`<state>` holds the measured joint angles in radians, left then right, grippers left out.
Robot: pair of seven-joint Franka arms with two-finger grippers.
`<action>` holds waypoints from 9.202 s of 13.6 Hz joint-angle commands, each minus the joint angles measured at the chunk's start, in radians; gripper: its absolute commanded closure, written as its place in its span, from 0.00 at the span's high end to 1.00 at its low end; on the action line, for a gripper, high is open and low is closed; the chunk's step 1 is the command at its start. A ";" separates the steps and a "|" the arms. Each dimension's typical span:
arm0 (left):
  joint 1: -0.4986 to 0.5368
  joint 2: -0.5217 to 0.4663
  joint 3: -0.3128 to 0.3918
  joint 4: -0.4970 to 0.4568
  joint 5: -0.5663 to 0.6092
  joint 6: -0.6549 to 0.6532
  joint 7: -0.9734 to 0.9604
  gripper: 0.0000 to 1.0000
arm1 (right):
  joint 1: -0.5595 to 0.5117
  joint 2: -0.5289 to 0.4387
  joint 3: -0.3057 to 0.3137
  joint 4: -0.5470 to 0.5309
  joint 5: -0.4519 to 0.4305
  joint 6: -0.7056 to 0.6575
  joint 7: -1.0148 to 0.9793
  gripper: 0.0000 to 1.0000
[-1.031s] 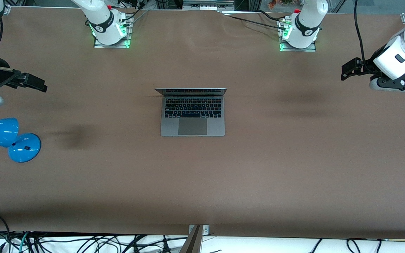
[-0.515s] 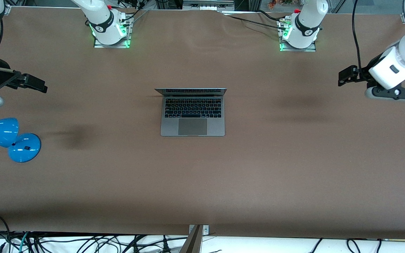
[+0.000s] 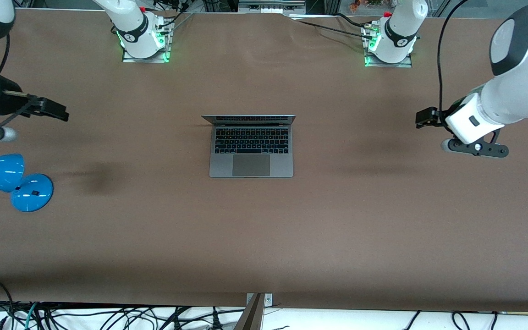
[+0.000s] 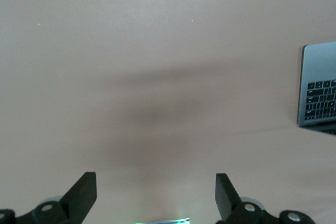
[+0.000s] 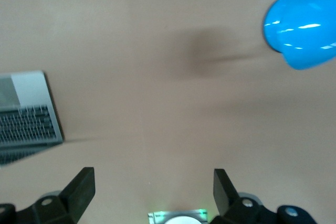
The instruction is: Close laptop with both arms from behind
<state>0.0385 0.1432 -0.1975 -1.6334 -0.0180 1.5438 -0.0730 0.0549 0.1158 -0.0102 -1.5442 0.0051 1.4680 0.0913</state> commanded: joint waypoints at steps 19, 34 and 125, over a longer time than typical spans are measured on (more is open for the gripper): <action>-0.428 0.139 -0.010 0.029 -0.241 -0.019 -0.671 1.00 | 0.146 0.136 0.358 -0.025 0.097 0.084 0.393 1.00; -0.520 0.249 -0.010 0.035 -0.465 0.160 -0.936 0.00 | 0.180 0.272 0.355 -0.097 0.292 0.087 0.452 0.02; -0.488 0.575 0.064 0.172 -0.234 0.408 -0.774 1.00 | 0.184 0.342 0.231 0.027 -0.007 0.346 0.255 1.00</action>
<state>-0.4649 0.8115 -0.1326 -1.4435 -0.3174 2.0293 -0.8588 0.2475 0.5177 0.2213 -1.5448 0.0344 1.9239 0.2850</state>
